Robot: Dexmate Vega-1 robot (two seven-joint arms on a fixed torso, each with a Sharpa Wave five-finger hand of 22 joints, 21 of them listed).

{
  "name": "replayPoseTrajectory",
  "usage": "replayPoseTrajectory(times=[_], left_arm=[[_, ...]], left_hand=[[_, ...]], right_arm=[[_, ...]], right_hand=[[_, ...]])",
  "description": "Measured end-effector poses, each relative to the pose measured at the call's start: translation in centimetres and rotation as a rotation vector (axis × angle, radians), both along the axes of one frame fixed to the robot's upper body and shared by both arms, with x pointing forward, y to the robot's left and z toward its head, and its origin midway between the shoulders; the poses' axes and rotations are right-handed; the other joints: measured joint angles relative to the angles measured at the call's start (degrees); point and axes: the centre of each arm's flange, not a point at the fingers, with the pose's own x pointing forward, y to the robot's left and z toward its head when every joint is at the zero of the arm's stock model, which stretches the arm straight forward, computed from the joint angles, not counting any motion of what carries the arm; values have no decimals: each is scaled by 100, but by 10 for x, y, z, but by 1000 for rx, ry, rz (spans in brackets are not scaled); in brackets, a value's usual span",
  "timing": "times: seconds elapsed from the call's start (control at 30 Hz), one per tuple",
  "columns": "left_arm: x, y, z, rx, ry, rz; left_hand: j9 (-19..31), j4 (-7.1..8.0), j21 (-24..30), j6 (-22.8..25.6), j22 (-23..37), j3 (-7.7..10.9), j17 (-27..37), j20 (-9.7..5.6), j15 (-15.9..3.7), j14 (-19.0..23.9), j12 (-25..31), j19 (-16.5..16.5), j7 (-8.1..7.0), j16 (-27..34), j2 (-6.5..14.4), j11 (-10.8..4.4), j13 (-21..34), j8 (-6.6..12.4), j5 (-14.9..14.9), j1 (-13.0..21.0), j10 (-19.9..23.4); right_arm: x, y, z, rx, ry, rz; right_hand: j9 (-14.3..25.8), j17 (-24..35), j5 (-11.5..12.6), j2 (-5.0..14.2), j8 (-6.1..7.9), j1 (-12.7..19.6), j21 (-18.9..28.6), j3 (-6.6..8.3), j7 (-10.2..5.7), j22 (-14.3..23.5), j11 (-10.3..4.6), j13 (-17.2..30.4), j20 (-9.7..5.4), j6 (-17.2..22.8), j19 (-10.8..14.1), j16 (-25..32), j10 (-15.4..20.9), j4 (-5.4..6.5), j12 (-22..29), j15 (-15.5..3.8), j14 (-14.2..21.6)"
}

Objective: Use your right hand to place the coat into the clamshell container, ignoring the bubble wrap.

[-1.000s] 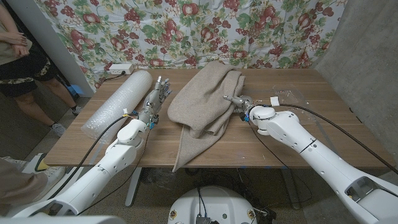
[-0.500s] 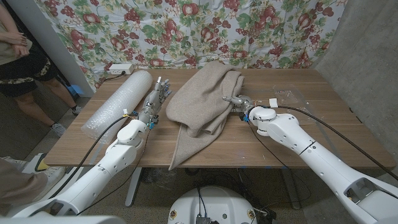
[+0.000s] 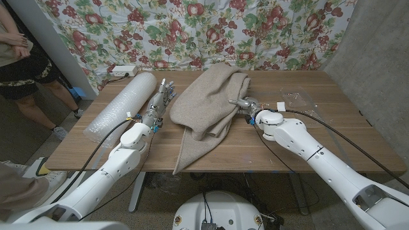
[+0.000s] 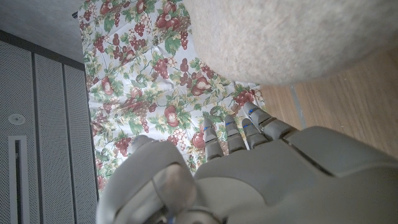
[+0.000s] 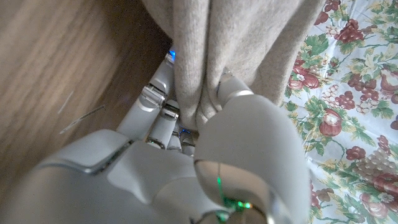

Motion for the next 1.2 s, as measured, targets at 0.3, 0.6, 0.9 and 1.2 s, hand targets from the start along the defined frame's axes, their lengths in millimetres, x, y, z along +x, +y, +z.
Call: replayPoseTrajectory(times=[0.3, 0.6, 0.9, 1.2], left_arm=[[0, 0, -1, -1, 1, 0], [-1, -1, -1, -2, -1, -1], [-3, -2, -1, -4, -5, -1], [-5, -5, 0, -3, -9, -1]], left_hand=[[0, 0, 0, 0, 0, 0, 0, 0, 0, 0, 0, 0, 0, 0, 0, 0, 0, 0, 0, 0, 0], [0, 0, 0, 0, 0, 0, 0, 0, 0, 0, 0, 0, 0, 0, 0, 0, 0, 0, 0, 0, 0], [0, 0, 0, -1, 0, 0, 0, 0, 0, 0, 0, 0, 0, 0, 0, 0, 0, 0, 0, 0, 0], [0, 0, 0, 61, 0, 0, 0, 0, 0, 0, 0, 0, 0, 0, 0, 0, 30, 0, 1, 0, 0]], right_arm=[[-1, -1, -1, 26, -2, -12], [-2, -2, -2, 54, -8, -14], [-4, -5, -3, 92, -21, -14], [-6, -7, -4, 133, -40, -18]], right_hand=[[-28, 320, -52, -127, 260, 327, 141, -166, 134, 71, -279, -481, -37, 1769, 85, 205, 809, 33, 146, -88, 362], [-89, 352, -61, -156, 402, 356, 280, -282, -4, 117, -442, -949, -54, 2711, 233, 280, 1455, 54, 189, -197, 677], [-90, 170, -10, -375, 401, 575, 364, -289, -149, 161, -652, -1167, -70, 3153, 322, 180, 1714, -37, 189, -204, 873], [-85, 220, -11, -593, 531, 793, 574, -295, -390, 240, -791, -1289, -94, 3735, 472, 219, 1990, -45, 280, -116, 1006]])
